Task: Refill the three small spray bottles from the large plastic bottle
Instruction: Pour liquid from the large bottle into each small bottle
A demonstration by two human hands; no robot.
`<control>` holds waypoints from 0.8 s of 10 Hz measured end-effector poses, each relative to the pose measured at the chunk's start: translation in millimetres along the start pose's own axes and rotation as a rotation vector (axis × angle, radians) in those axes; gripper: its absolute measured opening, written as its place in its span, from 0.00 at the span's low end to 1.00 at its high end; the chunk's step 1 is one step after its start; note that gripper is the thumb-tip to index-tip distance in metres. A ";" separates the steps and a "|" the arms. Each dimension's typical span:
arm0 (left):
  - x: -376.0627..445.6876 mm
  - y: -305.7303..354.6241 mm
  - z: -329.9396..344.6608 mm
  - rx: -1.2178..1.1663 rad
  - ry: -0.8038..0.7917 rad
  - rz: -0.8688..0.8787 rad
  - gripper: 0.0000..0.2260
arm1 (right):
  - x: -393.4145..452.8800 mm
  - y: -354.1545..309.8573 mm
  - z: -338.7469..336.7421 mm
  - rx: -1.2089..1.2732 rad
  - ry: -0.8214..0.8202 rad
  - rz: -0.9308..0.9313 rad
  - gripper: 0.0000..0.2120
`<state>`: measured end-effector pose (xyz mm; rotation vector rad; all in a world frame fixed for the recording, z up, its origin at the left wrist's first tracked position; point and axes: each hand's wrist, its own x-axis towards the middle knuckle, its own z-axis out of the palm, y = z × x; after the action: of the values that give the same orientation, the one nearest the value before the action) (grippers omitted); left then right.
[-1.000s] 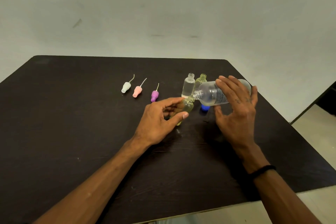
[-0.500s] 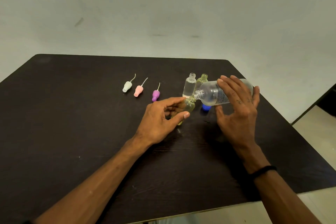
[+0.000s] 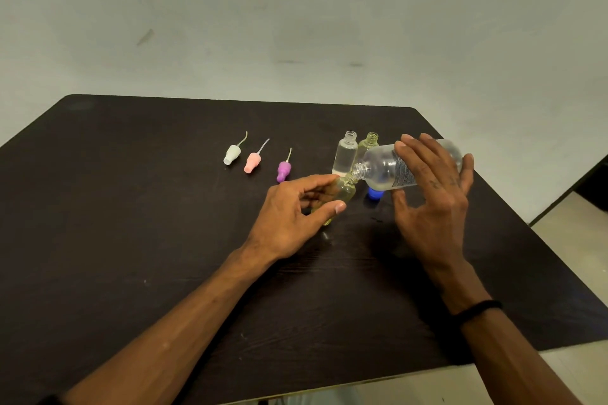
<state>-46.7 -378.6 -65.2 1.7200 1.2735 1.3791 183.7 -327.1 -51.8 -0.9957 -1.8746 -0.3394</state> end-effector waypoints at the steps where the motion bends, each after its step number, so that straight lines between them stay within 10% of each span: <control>1: -0.3 0.3 0.1 -0.003 -0.001 0.000 0.20 | -0.1 -0.1 0.1 -0.004 0.001 -0.002 0.37; 8: -1.4 1.1 0.6 -0.005 -0.007 -0.010 0.21 | -0.7 -0.2 0.4 0.000 0.024 -0.015 0.35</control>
<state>-45.8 -380.3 -65.0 1.7121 1.2718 1.3682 183.4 -327.3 -52.5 -0.9742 -1.8607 -0.3587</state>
